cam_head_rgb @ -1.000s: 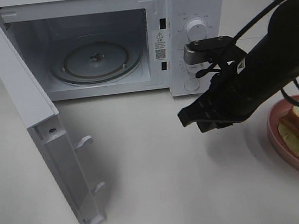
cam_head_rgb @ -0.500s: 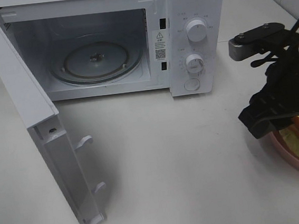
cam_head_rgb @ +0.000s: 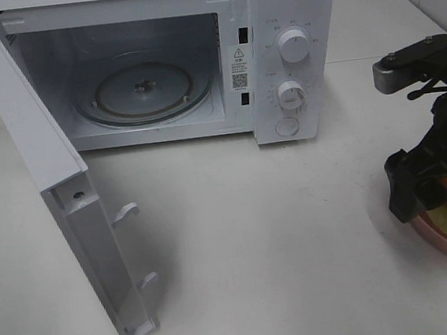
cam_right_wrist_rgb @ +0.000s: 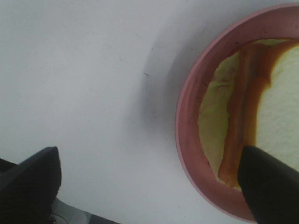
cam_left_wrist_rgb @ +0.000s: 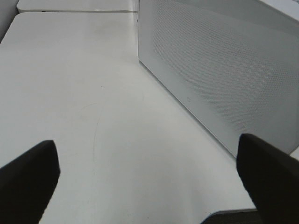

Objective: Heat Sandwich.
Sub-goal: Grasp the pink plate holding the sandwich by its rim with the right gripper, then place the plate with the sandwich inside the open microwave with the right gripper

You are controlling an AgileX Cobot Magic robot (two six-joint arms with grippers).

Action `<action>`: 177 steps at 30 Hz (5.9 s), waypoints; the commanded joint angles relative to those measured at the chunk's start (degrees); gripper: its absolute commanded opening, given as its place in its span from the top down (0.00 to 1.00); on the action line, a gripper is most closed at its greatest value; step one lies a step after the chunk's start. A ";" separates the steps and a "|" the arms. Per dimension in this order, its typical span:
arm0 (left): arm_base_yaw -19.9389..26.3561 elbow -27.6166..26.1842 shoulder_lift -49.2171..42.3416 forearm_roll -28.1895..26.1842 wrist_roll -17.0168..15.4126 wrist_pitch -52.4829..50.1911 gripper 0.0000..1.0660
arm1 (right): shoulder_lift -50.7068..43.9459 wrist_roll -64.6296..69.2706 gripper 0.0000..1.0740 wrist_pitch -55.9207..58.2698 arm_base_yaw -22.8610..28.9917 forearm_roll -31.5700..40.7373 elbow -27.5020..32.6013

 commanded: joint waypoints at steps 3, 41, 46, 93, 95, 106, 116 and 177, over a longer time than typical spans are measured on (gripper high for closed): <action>-0.29 0.11 -1.09 -0.40 -0.40 -0.29 0.08 | 3.21 1.20 0.08 0.29 -0.40 -0.69 0.06; -0.29 0.11 -1.09 -0.40 -0.40 -0.29 0.08 | 22.98 6.59 0.15 -11.69 -3.04 -4.93 0.17; -0.29 0.11 -1.09 -0.40 -0.40 -0.29 0.08 | 23.72 5.10 0.16 -12.20 -3.04 -4.64 0.17; -0.29 0.11 -1.09 -0.40 -0.40 -0.29 0.08 | 23.72 15.76 1.00 -11.92 -2.92 -14.09 0.17; -0.29 0.11 -1.09 -0.40 -0.40 -0.29 0.08 | 23.49 16.33 1.00 -11.52 -2.92 -14.38 0.17; -0.29 0.11 -1.09 -0.40 -0.40 -0.29 0.08 | 23.49 21.08 1.00 -9.05 0.23 -19.54 0.11; -0.29 0.11 -1.09 -0.40 -0.40 -0.29 0.08 | 22.75 25.78 1.00 -4.18 4.93 -25.73 0.11; -0.29 0.11 -1.09 -0.40 -0.40 -0.29 0.08 | -4.01 5.56 1.00 15.07 35.18 -26.41 0.17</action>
